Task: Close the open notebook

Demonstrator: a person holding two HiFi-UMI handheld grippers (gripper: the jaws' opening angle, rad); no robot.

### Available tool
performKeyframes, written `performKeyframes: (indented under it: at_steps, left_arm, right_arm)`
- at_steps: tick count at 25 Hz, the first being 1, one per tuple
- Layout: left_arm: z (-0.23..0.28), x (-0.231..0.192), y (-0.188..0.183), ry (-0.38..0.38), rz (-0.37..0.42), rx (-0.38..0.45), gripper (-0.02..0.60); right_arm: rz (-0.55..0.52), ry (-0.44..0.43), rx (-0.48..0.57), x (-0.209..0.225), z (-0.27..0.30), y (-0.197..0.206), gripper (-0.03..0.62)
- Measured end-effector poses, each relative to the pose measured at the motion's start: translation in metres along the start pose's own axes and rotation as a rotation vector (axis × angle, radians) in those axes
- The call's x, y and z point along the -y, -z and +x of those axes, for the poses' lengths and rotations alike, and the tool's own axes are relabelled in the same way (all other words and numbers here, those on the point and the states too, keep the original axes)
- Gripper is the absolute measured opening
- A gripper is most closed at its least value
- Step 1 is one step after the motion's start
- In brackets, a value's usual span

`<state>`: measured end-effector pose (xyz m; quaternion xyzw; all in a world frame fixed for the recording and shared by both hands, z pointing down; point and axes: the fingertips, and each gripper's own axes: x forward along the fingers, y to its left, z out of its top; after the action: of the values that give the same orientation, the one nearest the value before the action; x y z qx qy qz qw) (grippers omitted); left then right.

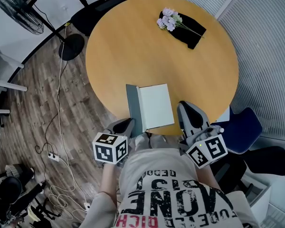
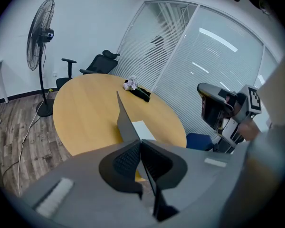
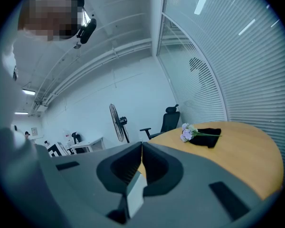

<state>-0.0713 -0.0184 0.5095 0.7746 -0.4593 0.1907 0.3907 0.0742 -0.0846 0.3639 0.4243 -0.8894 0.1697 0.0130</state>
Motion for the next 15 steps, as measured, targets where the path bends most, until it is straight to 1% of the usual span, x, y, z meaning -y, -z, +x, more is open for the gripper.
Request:
performKeyframes:
  at_steps: [15]
  left_arm:
    - [0.008, 0.02, -0.004, -0.014, 0.002, 0.017, 0.02]
  right_arm:
    - [0.001, -0.012, 0.01, 0.016, -0.014, -0.004, 0.012]
